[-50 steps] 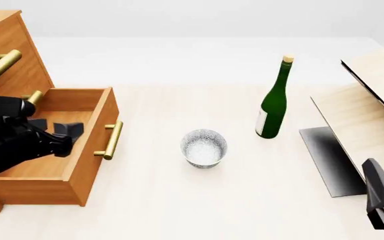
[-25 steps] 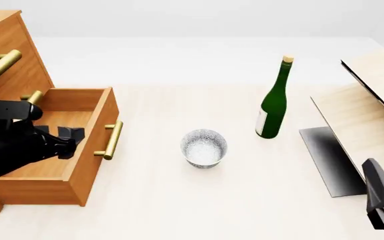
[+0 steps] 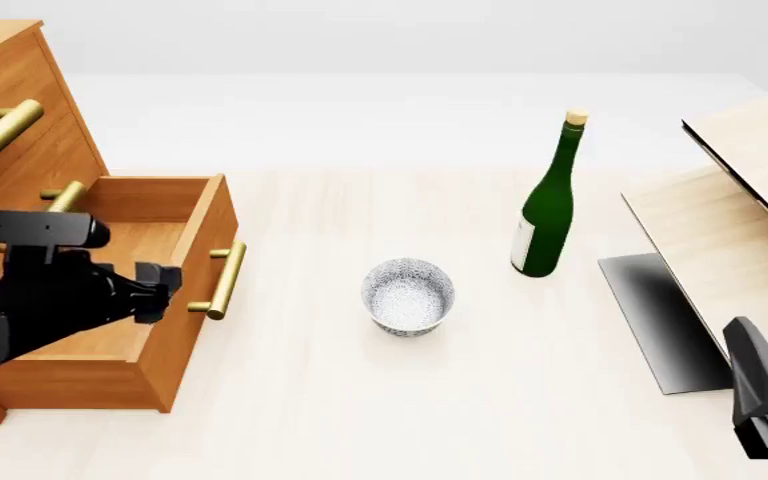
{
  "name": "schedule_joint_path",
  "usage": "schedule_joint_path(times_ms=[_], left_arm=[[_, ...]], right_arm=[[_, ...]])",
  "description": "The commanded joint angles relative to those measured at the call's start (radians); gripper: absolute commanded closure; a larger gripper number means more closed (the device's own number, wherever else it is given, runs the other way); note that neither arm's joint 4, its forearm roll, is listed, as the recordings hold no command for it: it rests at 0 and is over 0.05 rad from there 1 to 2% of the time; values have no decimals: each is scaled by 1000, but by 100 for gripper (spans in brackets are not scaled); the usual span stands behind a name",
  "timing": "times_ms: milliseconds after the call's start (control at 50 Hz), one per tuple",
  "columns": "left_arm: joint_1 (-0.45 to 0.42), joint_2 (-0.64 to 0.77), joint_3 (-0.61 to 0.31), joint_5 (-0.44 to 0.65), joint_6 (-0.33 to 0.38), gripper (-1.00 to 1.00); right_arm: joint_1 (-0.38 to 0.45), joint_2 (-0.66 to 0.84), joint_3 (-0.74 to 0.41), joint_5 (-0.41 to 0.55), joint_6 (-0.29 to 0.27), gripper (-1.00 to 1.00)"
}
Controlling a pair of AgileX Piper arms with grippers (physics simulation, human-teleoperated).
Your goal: Put the bowl in the bottom drawer of the cabinet and close it.
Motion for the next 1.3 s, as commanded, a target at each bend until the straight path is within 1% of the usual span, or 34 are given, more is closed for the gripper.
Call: schedule_joint_path(times_ms=[20, 160, 540, 620, 680, 800, 1040, 1300], left_arm=[[-9, 85, 4, -52, -20, -100], [-28, 92, 9, -55, -27, -100], [-26, 132, 33, -91, -26, -100], [-34, 156, 39, -106, -41, -100], [-34, 171, 50, -122, -32, -100], [-35, 167, 49, -116, -36, -100], [-41, 208, 66, -147, -41, -100], [-61, 193, 68, -140, -33, -100]], right_arm=[[1, 1, 0, -1, 0, -100], [1, 1, 0, -1, 0, -100], [1, 0, -1, 0, 0, -100], [2, 0, 0, 0, 0, -100], [2, 0, 0, 0, 0, -100], [2, 0, 0, 0, 0, -100], [2, 0, 0, -1, 0, -100], [3, 1, 1, -2, 0, -100]])
